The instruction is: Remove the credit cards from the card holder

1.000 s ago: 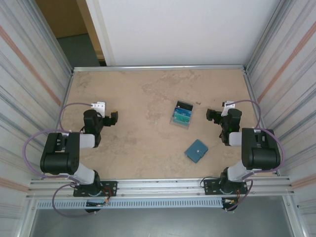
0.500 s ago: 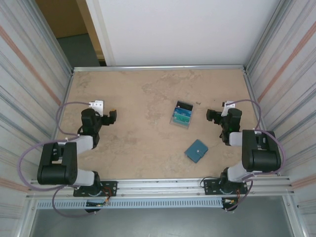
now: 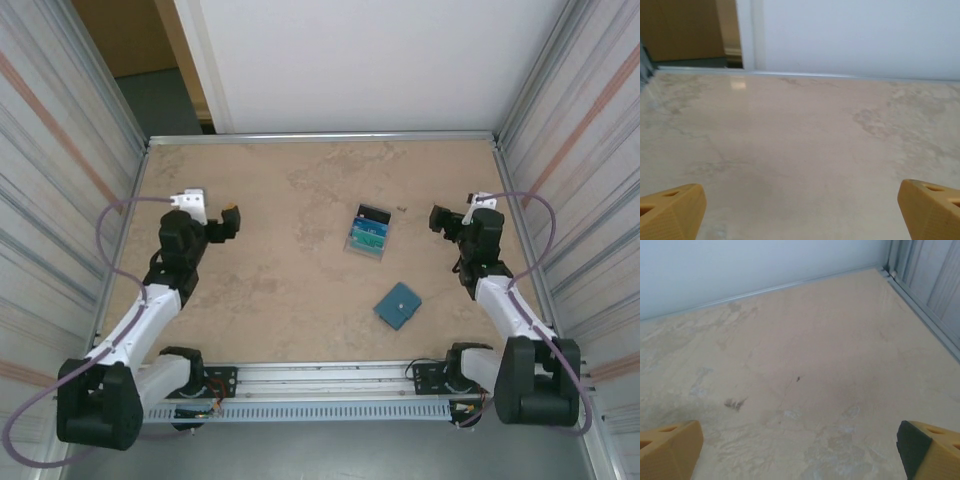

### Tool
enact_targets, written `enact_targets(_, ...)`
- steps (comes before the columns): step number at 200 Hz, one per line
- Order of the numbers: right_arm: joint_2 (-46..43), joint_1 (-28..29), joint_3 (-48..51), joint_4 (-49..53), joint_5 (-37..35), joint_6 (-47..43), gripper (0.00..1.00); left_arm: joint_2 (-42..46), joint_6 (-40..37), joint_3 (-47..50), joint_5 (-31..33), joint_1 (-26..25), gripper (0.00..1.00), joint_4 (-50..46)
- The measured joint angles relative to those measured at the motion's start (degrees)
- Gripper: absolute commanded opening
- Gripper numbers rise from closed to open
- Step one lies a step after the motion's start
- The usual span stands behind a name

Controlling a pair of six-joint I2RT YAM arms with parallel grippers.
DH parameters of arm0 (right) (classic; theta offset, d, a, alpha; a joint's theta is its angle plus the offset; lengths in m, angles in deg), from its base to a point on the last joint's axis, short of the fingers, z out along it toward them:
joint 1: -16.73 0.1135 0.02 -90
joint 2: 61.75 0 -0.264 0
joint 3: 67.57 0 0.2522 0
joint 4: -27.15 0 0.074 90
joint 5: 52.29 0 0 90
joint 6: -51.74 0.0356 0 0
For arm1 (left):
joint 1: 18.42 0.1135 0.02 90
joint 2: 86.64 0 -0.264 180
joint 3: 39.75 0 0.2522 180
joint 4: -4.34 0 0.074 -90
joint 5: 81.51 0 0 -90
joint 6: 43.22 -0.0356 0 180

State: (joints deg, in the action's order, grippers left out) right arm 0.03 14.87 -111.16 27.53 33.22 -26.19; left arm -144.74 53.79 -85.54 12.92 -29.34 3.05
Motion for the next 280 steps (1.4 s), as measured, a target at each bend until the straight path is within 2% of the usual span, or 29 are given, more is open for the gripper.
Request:
enact_targets(42, -3.1, 4.0, -7.1, 17.2, -6.1, 6.2, 0.99, -1.5, 4.9, -5.3, 4.7, -16.2, 0.99, -10.2)
enact_targets(81, -3.7, 7.4, -10.6, 28.7, -10.6, 12.2, 0.99, -12.3, 8.8, -12.4, 6.8, -33.6, 0.99, -15.6)
enact_targets(140, -3.6, 9.0, -13.4, 41.2, -15.1, 18.6, 0.99, -31.4, 8.4, -27.3, 5.9, -48.7, 0.99, -22.0)
enact_targets(168, -3.3, 9.0, -14.7, 44.4, -15.9, 20.3, 0.99, -37.8, 7.4, -32.5, 3.4, -52.9, 0.99, -24.3)
enact_targets(212, -3.3, 9.0, -14.7, 48.7, -18.4, 21.5, 0.99, -45.2, 6.9, -38.8, -1.5, -55.4, 0.99, -26.0)
enact_targets(280, -3.6, 8.5, -14.7, 50.2, -20.0, 22.0, 0.99, -56.6, 7.0, -46.8, -2.5, -59.3, 0.99, -29.2)
